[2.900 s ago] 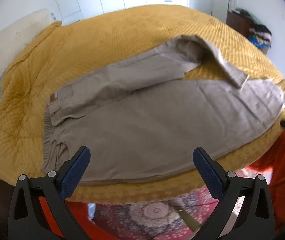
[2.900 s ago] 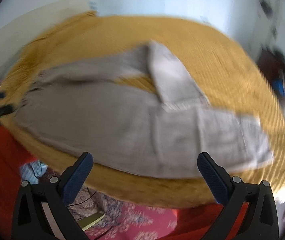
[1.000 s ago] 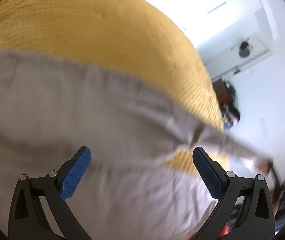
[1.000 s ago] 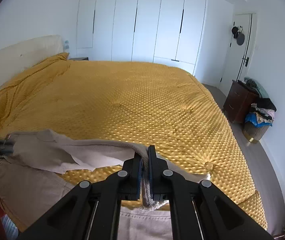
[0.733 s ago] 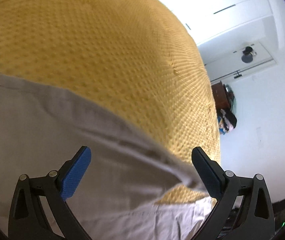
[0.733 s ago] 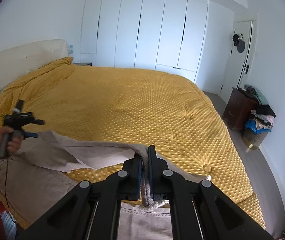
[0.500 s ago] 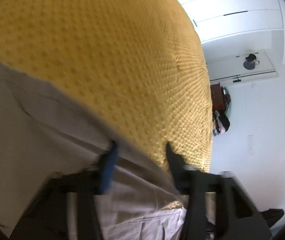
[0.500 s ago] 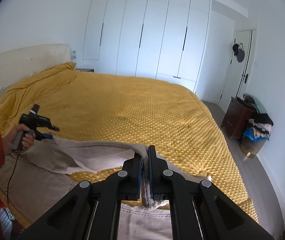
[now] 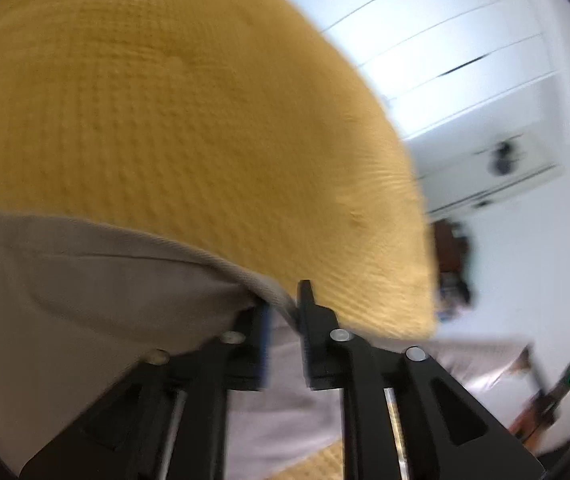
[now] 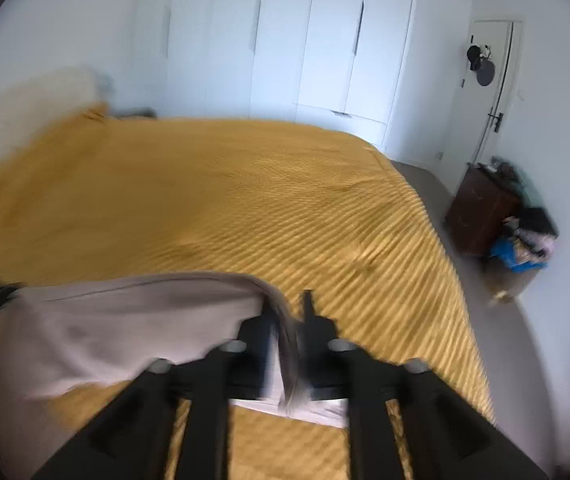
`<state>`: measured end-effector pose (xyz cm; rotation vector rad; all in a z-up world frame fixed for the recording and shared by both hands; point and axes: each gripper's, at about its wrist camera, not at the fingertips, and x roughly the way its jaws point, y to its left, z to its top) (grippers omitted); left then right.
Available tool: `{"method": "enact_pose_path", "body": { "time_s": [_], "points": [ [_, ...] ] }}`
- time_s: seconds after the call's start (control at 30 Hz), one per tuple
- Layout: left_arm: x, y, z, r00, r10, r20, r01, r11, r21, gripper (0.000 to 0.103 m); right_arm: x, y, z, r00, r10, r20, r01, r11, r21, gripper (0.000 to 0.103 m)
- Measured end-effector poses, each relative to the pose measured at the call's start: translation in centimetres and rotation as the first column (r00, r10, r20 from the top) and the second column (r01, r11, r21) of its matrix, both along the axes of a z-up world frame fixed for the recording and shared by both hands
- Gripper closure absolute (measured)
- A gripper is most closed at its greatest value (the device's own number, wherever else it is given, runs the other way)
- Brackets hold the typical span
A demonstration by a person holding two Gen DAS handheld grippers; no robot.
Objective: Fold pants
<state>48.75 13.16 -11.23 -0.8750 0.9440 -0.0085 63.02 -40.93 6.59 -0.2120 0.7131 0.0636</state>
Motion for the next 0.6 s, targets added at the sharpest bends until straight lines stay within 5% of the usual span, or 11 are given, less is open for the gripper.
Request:
{"method": "enact_pose_path", "body": {
  "time_s": [0.03,0.07,0.13,0.23,0.33,0.4,0.5,0.6],
  "points": [
    [1.2,0.2,-0.3,0.998,0.016,-0.068,-0.013,0.999,0.050,0.051,2.8,0.6,-0.1,0.999,-0.050,0.013,0.051,0.998,-0.040,0.026],
    [1.3,0.5,-0.1,0.993,0.050,-0.104,-0.038,0.992,0.118,0.046,5.4,1.4,-0.4,0.997,-0.079,0.015,0.080,0.994,-0.074,0.015],
    [0.2,1.1,0.6,0.995,0.060,-0.076,-0.043,0.977,0.210,0.040,7.5,2.9,-1.4,0.995,-0.098,0.024,0.100,0.990,-0.098,0.015],
    [-4.2,1.7,1.4,0.997,0.070,-0.022,-0.058,0.940,0.336,0.024,6.3,5.0,-5.0,1.000,-0.020,-0.016,0.020,1.000,-0.008,0.011],
    [-8.7,2.1,0.2,0.997,0.071,0.018,-0.072,0.915,0.398,0.020,4.8,5.5,-12.0,0.988,0.040,-0.151,-0.032,0.998,0.058,0.011],
    [-11.9,1.3,-1.8,0.999,0.048,0.014,-0.050,0.898,0.438,0.020,5.0,4.3,-17.1,0.960,0.067,-0.273,-0.005,0.975,0.222,0.017],
    [-14.1,0.8,-4.8,0.999,0.033,-0.001,-0.027,0.851,0.524,0.020,6.5,1.6,-24.0,0.910,0.078,-0.406,0.167,0.829,0.533,0.047],
    [-15.4,1.5,-7.5,0.998,0.040,-0.048,-0.004,0.805,0.593,0.020,7.9,1.4,-28.6,0.896,0.059,-0.439,0.292,0.666,0.686,0.048]
  ]
}}
